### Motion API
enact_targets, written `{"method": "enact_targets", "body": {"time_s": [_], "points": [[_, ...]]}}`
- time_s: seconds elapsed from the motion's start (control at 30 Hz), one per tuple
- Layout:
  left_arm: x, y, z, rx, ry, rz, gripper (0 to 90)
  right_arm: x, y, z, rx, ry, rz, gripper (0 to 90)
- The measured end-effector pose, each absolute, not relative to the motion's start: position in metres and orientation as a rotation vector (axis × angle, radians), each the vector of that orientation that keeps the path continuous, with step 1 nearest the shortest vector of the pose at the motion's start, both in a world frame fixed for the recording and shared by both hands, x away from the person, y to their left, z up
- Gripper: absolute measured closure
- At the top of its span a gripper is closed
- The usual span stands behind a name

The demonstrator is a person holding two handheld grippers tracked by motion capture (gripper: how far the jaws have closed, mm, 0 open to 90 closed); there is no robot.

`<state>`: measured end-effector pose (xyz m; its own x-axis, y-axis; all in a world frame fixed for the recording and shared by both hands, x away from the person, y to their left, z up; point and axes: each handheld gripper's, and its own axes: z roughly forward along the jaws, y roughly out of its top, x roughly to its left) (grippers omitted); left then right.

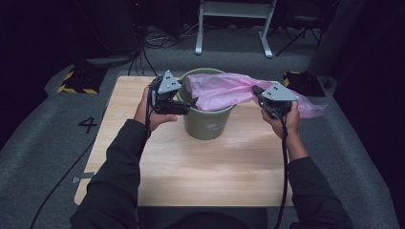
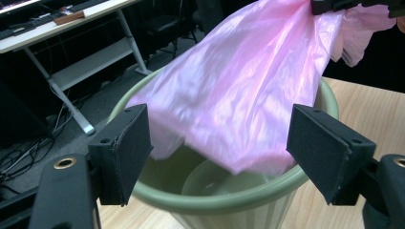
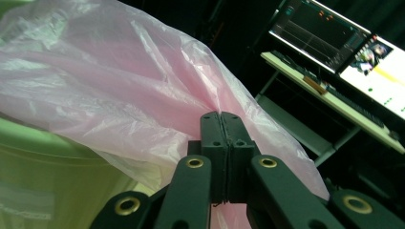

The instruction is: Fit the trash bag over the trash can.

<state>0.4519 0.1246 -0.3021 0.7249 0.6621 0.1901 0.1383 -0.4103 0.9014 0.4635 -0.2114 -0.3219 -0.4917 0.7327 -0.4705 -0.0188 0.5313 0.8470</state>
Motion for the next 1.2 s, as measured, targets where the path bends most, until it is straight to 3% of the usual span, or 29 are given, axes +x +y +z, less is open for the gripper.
{"method": "enact_targets", "body": {"time_s": [0.57,0.83,1.1,1.17,1.2], "points": [[0.474,0.073,-0.302,2.064,0.549,0.677,25.4,0.449,-0.190,-0.313,0.406,1.968,1.080,88.8],[0.486,0.053,-0.303,2.121,0.521,0.701,48.2,0.444,-0.191,-0.310,0.359,1.988,1.139,88.7],[0.492,0.047,-0.311,2.189,0.449,0.644,80.5,0.441,-0.190,-0.309,0.349,2.008,1.145,88.8],[0.491,0.049,-0.311,2.186,0.454,0.661,79.3,0.441,-0.189,-0.309,0.344,2.019,1.135,88.9],[0.490,0.050,-0.310,2.161,0.469,0.688,72.3,0.441,-0.189,-0.309,0.344,2.026,1.127,89.2]]}}
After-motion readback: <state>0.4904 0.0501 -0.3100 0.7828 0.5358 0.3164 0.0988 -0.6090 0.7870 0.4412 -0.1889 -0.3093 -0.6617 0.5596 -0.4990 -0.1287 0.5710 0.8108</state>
